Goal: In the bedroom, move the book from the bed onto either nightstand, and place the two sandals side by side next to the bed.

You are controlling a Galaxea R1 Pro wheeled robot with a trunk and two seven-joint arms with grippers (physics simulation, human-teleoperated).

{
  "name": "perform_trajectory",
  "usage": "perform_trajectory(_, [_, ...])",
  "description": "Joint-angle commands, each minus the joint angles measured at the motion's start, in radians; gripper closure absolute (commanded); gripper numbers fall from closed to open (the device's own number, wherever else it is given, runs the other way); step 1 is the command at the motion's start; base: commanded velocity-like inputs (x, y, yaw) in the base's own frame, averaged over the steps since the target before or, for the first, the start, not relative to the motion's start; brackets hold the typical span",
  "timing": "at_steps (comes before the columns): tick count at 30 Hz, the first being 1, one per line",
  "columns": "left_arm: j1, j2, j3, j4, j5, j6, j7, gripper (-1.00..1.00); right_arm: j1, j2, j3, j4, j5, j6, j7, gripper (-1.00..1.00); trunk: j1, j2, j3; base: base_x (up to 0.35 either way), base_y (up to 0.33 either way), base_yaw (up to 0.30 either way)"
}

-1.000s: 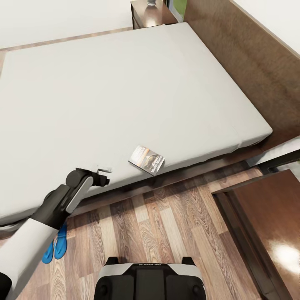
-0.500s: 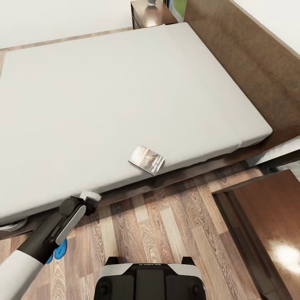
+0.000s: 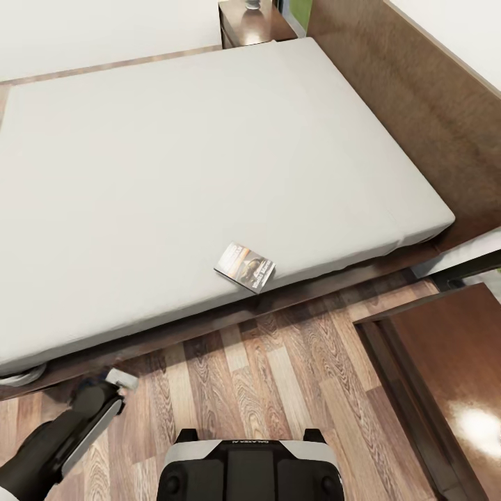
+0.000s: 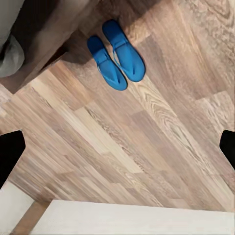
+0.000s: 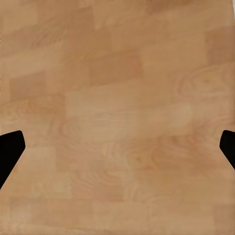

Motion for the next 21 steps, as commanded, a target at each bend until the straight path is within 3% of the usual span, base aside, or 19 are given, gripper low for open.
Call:
perform_trajectory(1, [0.016,0.004,-0.003,0.017,0.002,-0.01,0.01,-1.0,0.001,0.0,-0.008,-0.002,0.005,0.004,0.004,-1.0,0.0,-0.001,0.0,0.0,0.0,0.0])
perform_trajectory(5, [0.051,0.009,-0.004,0.094,-0.012,-0.075,0.008,-1.0,0.001,0.0,-0.008,-0.002,0.005,0.004,0.004,-1.0,0.0,-0.001,0.0,0.0,0.0,0.0])
perform_trajectory(11, [0.076,0.009,-0.015,0.369,-0.022,-0.265,-0.042,-1.0,0.0,0.001,-0.008,-0.003,0.005,0.004,0.004,-1.0,0.0,-0.001,0.0,0.0,0.0,0.0])
perform_trajectory(18, [0.082,0.001,-0.114,0.757,-0.025,-0.507,-0.179,-1.0,0.0,0.006,-0.007,-0.003,0.005,0.004,0.003,-1.0,0.0,-0.001,0.0,0.0,0.0,0.0])
perform_trajectory(19, [0.082,0.001,-0.114,0.757,-0.025,-0.507,-0.179,-1.0,0.0,0.006,-0.007,-0.003,0.005,0.004,0.003,-1.0,0.0,-0.001,0.0,0.0,0.0,0.0])
perform_trajectory(21, [0.083,0.001,-0.138,0.844,-0.025,-0.578,-0.213,-1.0,0.0,0.007,-0.007,-0.003,0.005,0.004,0.003,-1.0,0.0,-0.001,0.0,0.0,0.0,0.0])
